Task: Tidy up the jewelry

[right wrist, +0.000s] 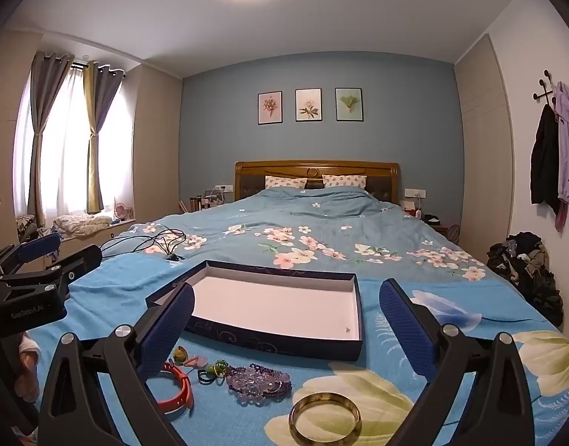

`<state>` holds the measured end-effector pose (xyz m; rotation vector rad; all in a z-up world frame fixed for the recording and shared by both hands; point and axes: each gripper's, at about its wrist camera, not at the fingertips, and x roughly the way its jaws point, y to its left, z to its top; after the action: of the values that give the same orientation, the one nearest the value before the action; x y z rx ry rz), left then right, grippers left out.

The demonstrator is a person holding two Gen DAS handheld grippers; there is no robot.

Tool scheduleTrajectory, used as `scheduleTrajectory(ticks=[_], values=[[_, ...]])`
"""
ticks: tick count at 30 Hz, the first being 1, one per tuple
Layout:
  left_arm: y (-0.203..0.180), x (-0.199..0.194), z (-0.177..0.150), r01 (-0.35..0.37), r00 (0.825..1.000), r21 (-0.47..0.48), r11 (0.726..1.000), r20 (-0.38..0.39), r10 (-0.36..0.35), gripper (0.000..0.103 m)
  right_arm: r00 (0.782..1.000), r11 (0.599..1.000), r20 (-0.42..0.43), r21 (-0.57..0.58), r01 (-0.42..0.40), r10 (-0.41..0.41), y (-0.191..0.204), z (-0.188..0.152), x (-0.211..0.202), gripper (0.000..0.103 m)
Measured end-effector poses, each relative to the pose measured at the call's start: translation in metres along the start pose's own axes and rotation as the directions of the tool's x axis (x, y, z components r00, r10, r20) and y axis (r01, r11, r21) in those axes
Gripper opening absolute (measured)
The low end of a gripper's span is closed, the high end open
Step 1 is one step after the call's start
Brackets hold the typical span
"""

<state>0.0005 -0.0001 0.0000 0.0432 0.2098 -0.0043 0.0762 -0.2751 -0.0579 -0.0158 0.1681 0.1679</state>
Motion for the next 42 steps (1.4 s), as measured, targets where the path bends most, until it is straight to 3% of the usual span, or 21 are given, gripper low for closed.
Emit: scheduleTrajectory(ticks=[42], values=[[-0.003, -0.007, 0.002, -0.006, 0.997, 0.008, 1.000, 0.071, 0.006, 0.097, 1.000, 1.000, 0.013, 0.000, -0.007, 0.007, -0.003, 0.002, -0.003, 0.096]])
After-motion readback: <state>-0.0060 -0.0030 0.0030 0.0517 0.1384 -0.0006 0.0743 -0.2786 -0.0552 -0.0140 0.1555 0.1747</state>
